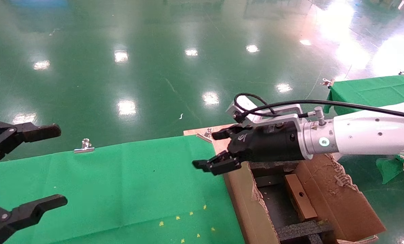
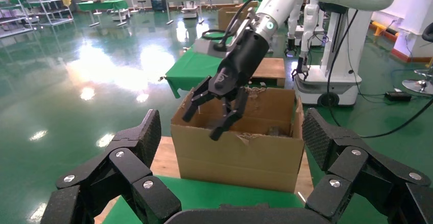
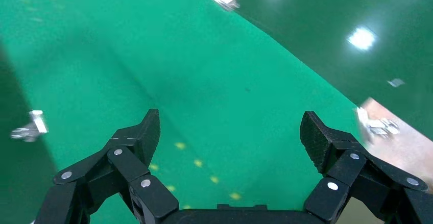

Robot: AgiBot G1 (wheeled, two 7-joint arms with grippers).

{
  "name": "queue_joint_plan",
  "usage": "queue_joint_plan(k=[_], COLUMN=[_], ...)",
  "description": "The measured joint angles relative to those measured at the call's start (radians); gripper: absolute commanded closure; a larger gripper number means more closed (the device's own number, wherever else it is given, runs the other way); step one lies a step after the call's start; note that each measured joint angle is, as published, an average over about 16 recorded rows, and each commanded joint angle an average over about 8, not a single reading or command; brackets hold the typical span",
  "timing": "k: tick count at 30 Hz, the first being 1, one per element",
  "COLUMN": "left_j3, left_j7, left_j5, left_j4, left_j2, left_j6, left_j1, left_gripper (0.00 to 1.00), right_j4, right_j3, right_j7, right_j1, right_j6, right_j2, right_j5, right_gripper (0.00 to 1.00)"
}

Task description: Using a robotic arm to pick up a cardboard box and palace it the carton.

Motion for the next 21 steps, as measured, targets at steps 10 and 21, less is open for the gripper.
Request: queue_joint_plan(k=[10, 21], left_j3=[0.000, 0.000], left_j7=[0.000, 0.000], left_j5=[0.000, 0.000], left_j4=[0.000, 0.000], left_j2=[0.000, 0.000], left_j6=[0.000, 0.000], left_j1=[0.000, 0.000], left_gripper=[0.00, 0.00], right_j4=[-0.015, -0.030], right_j3=[0.209, 0.433], right_j7=[-0.221, -0.458], right_j1=[-0.127, -0.263], right_j6=[-0.151, -0.312], right_j2=[-0.018, -0.038], right_j5=[0.189, 0.391], right_gripper=[0.00, 0.00])
